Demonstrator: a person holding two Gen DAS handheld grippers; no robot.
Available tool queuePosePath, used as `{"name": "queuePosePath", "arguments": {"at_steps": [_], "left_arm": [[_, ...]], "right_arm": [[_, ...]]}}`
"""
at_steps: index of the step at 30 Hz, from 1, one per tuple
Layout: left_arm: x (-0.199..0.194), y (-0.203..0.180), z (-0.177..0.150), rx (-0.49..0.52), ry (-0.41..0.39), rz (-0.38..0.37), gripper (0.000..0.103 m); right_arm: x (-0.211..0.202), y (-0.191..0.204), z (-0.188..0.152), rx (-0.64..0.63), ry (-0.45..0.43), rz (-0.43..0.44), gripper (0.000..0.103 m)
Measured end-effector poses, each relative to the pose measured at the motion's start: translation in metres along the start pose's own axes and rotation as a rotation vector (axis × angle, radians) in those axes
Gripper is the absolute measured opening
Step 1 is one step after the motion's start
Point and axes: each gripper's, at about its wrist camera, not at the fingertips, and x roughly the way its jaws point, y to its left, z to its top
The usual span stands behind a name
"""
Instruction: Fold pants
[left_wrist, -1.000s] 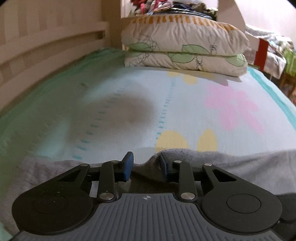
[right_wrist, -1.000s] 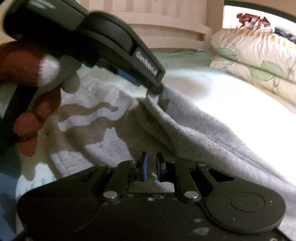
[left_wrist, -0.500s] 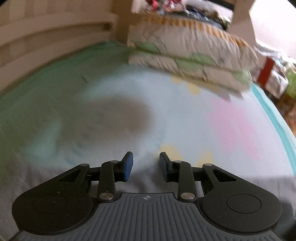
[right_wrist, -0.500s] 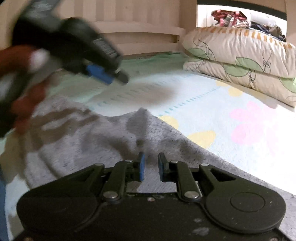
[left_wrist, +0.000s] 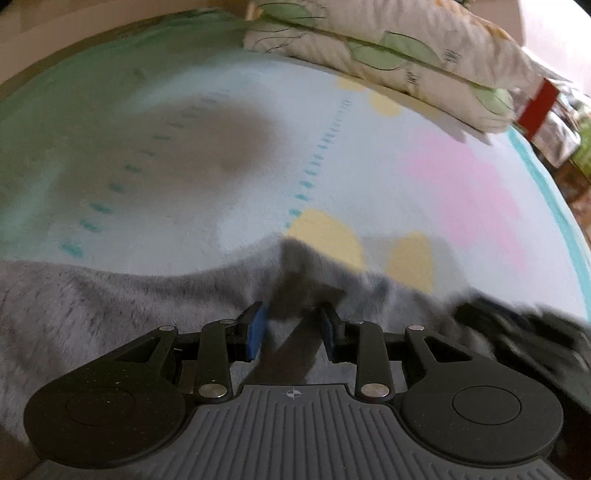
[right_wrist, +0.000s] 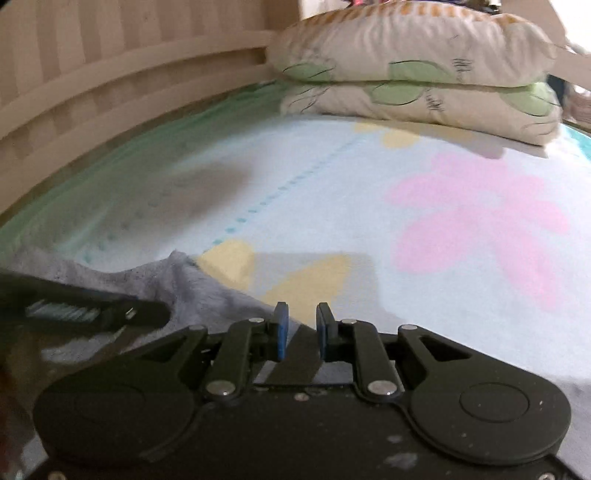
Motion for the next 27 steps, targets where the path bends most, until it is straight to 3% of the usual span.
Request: {"name": "queuePosePath", "arguments": {"at_steps": [5, 10, 14, 20, 27], "left_arm": [[0.008, 0.007, 0.013, -0.099, 0.015, -0.014, 0.031], [0.005, 0.006, 0.019, -0.099, 0.031, -0.011, 0.031], [-0.021, -0.001, 0.01, -0.114, -0.008, 0.021, 0.031], [-0.068, -0.025, -0.042, -0.046, -0.038, -0.035, 0.032], [-0.058, -0.045, -0.102, -0.003, 0.108, -0.07, 0.032]], "right_arm": [[-0.037, -0.025, -0.035, 0.028, 0.049, -0.054, 0.019], [-0.074, -0.037, -0.083, 0.046, 0.112, -0.11, 0.02], [-0.103, -0.035, -0.11, 0.038, 0.131, -0.127, 0.02], [-0.126, -0.031, -0.134, 0.049, 0.121, -0.144, 0.021], [-0.132, -0.037, -0.14, 0.087, 0.112, -0.128, 0.022]]}}
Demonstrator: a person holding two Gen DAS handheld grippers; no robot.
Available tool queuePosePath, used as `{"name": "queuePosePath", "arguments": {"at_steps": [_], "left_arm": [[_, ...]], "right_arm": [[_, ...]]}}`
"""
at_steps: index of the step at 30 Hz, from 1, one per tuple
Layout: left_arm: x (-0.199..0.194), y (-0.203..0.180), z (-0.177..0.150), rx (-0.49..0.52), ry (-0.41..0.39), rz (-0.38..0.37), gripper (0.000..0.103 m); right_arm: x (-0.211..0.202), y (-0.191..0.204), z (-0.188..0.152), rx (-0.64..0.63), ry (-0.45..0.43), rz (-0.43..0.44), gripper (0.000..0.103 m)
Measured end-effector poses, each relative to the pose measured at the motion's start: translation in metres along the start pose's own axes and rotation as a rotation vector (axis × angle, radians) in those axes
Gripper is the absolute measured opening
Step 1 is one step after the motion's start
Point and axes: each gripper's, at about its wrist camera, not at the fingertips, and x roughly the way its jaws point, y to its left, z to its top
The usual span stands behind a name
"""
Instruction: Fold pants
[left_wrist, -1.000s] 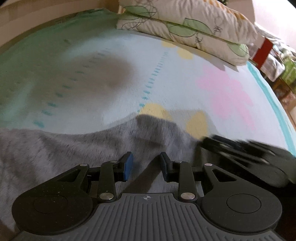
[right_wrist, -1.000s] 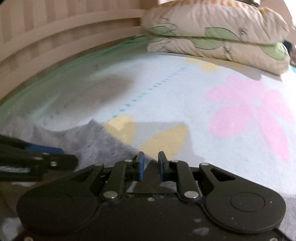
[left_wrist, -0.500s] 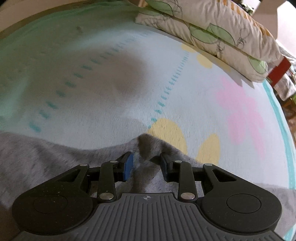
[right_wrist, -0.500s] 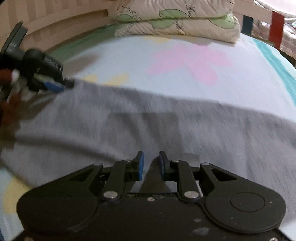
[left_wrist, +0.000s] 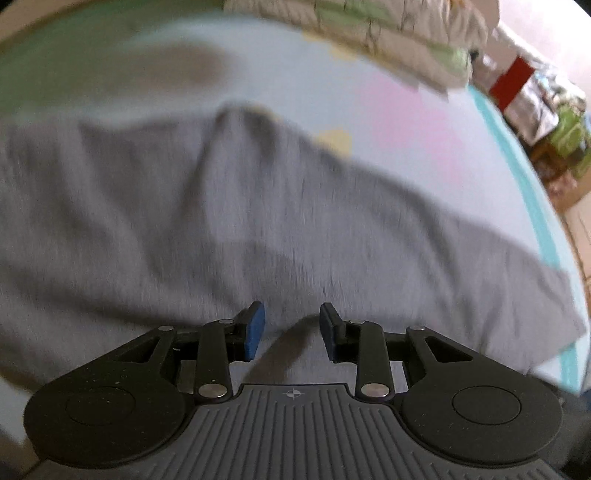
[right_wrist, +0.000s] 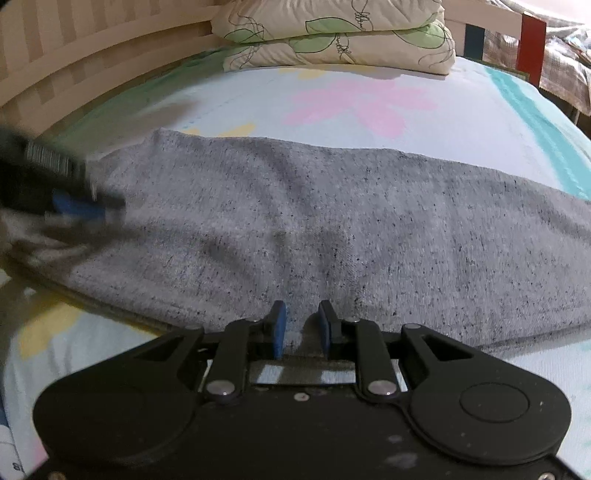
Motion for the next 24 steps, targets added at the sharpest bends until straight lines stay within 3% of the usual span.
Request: {"name": "queuePosePath", "arguments": {"at_steps": [3, 6, 9, 12, 18, 24], "left_arm": [[-0.004, -0.007, -0.007, 0.056, -0.018, 0.027, 0.033], [-0.005, -0.006, -0.01, 0.045, 0.003, 0.005, 0.041], [-0.005, -0.005, -0.015, 0.039, -0.005, 0.007, 0.041], [-0.004, -0.012, -0.019, 0.06, -0.012, 0.025, 0.045], [0.0, -0.036, -0.029, 0.197, -0.029, 0.102, 0.058], [0.004, -0.047, -0.035, 0.23, -0.044, 0.13, 0.068]], "right_arm": [[-0.007, -0.007, -0.003, 0.02, 0.013, 0.016, 0.022], [-0.013, -0.013, -0.002, 0.03, 0.019, 0.033, 0.023], [-0.025, -0.03, -0.003, 0.052, -0.004, 0.001, 0.024], [-0.038, -0.066, -0.001, 0.09, -0.032, -0.07, 0.026], [-0.057, -0.156, 0.009, 0.144, -0.05, -0.227, 0.028], [-0.075, -0.244, 0.032, 0.249, -0.078, -0.283, 0.035]]}}
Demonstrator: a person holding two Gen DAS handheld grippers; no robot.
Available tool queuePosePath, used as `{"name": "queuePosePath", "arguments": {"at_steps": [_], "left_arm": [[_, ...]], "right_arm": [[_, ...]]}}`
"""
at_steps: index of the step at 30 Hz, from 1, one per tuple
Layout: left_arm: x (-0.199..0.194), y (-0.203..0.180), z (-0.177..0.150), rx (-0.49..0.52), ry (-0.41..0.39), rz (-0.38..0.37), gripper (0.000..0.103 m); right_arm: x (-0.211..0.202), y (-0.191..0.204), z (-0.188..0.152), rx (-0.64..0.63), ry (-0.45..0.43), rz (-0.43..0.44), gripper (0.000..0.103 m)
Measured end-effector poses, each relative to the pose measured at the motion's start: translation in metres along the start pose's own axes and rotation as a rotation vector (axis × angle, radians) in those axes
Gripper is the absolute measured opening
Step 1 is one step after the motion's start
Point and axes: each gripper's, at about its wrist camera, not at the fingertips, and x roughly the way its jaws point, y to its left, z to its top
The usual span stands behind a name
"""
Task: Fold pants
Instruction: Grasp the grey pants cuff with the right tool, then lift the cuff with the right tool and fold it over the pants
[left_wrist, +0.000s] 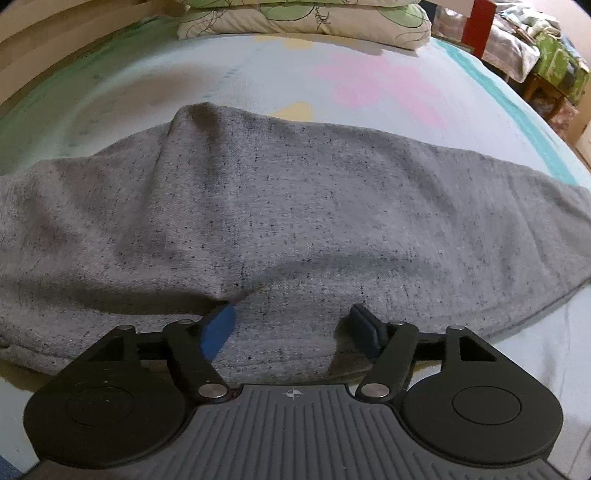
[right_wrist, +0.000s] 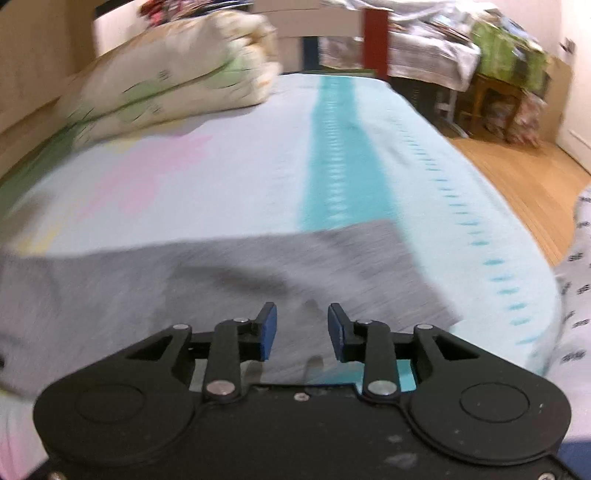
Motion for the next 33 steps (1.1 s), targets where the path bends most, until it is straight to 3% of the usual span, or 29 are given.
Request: {"name": "queuePosePath", "arguments": {"at_steps": [5, 11, 13, 18, 23, 26, 27, 29, 30, 31, 33], "left_arm": [[-0.001, 0.001, 0.0, -0.007, -0.001, -0.001, 0.068], [0.0, -0.002, 0.0, 0.002, 0.001, 0.017, 0.069], [0.0, -0.003, 0.001, -0.001, 0.002, 0.023, 0.07], [0.002, -0.005, 0.002, 0.005, 0.008, 0.028, 0.073], [0.002, -0.005, 0.004, -0.006, 0.011, 0.028, 0.073], [-0.002, -0.002, 0.009, -0.033, 0.014, 0.023, 0.07], [-0.004, -0.002, 0.012, -0.048, 0.013, 0.011, 0.064], [-0.011, -0.008, 0.022, -0.068, -0.006, -0.023, 0.062], [-0.015, -0.014, 0.029, -0.061, -0.026, -0.038, 0.062], [-0.018, -0.024, 0.038, -0.039, -0.048, -0.059, 0.062], [-0.019, -0.044, 0.054, 0.011, -0.074, -0.099, 0.062]], "right_arm": [[0.028, -0.061, 0.025, 0.089, 0.065, 0.052, 0.04], [0.065, -0.087, 0.038, 0.017, 0.181, 0.02, 0.045], [0.075, -0.093, 0.036, 0.019, 0.219, 0.064, 0.046], [0.084, -0.109, 0.035, 0.094, 0.216, 0.191, 0.054], [0.092, -0.129, 0.035, 0.228, 0.234, 0.324, 0.054], [0.092, -0.13, 0.032, 0.274, 0.234, 0.363, 0.053], [0.092, -0.128, 0.032, 0.262, 0.231, 0.363, 0.05], [0.09, -0.122, 0.032, 0.234, 0.231, 0.357, 0.047], [0.089, -0.117, 0.032, 0.225, 0.236, 0.365, 0.037], [0.087, -0.113, 0.031, 0.212, 0.241, 0.366, 0.011], [0.085, -0.102, 0.031, 0.179, 0.241, 0.325, 0.012]]}}
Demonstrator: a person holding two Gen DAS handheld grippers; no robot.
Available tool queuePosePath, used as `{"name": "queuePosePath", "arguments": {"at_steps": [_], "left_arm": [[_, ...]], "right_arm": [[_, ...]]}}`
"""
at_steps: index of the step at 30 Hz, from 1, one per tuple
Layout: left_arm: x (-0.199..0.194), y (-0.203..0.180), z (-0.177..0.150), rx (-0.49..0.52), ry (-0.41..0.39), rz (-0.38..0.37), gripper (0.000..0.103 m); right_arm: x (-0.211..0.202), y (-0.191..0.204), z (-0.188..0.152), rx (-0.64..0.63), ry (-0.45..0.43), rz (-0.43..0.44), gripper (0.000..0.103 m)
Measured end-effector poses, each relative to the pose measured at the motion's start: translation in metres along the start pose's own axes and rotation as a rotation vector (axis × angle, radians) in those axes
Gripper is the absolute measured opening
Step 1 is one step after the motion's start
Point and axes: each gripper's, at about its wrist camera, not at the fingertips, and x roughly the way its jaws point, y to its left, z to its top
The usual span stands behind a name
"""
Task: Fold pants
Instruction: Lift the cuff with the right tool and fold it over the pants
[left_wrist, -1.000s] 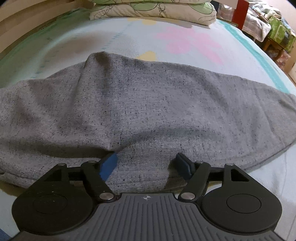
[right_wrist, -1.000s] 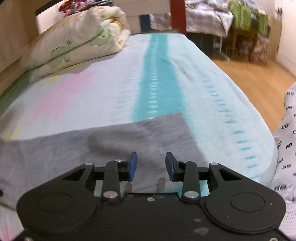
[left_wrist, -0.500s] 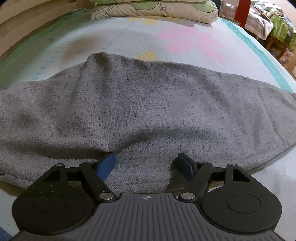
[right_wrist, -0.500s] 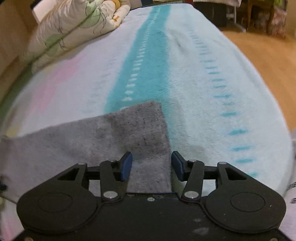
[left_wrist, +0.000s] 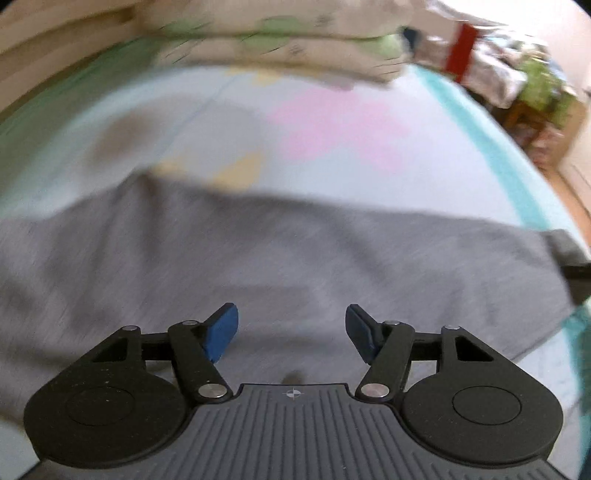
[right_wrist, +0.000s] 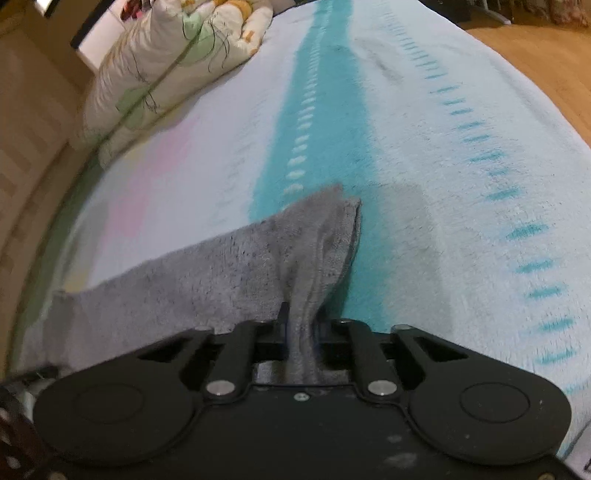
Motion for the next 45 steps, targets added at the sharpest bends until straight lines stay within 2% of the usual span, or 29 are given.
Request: {"name": "queuePosePath", "arguments": {"at_steps": [2, 6, 11, 14, 16, 18, 21, 25, 29, 33, 36, 40, 43, 45], "left_arm": [[0.008, -0.023, 0.018, 0.042, -0.007, -0.057, 0.062], [0.036, -0.065, 0.043, 0.081, 0.006, -0.151, 0.062], [0.088, -0.095, 0.061, 0.07, 0.062, -0.159, 0.062], [0.117, -0.102, 0.062, 0.042, 0.129, -0.154, 0.063], [0.117, -0.112, 0.059, 0.106, 0.101, -0.132, 0.069], [0.116, -0.115, 0.061, 0.145, 0.117, -0.134, 0.071], [0.104, -0.09, 0.07, 0.046, 0.107, -0.196, 0.068], [0.079, -0.03, 0.077, -0.111, 0.068, -0.202, 0.068], [0.048, 0.031, 0.066, -0.198, 0.029, -0.19, 0.068], [0.022, 0.075, 0.046, -0.229, 0.004, -0.137, 0.068], [0.003, 0.104, 0.032, -0.252, -0.012, -0.1, 0.068], [-0.012, 0.123, 0.021, -0.273, -0.012, -0.076, 0.068], [-0.018, 0.129, 0.021, -0.275, -0.024, -0.07, 0.068], [-0.022, 0.132, 0.021, -0.271, -0.037, -0.074, 0.068]], "right_arm": [[-0.007, 0.012, -0.001, -0.033, -0.023, -0.02, 0.012], [-0.023, 0.036, 0.005, -0.074, -0.076, -0.007, 0.012], [-0.043, 0.06, 0.013, -0.119, -0.119, 0.007, 0.012], [-0.054, 0.073, 0.015, -0.139, -0.136, 0.015, 0.012], [-0.059, 0.085, 0.017, -0.146, -0.146, 0.02, 0.012], [-0.064, 0.098, 0.016, -0.149, -0.157, 0.025, 0.012], [-0.071, 0.129, 0.013, -0.182, -0.168, 0.045, 0.012], [-0.07, 0.191, 0.003, -0.258, -0.161, 0.116, 0.013], [-0.048, 0.257, -0.022, -0.325, -0.122, 0.182, 0.013], [-0.006, 0.311, -0.06, -0.354, -0.055, 0.228, 0.013], [0.031, 0.349, -0.099, -0.437, -0.03, 0.183, 0.013], [0.07, 0.378, -0.141, -0.504, 0.005, 0.124, 0.018], [0.08, 0.388, -0.161, -0.542, 0.001, 0.123, 0.035], [0.071, 0.39, -0.163, -0.541, -0.017, 0.151, 0.036]]}}
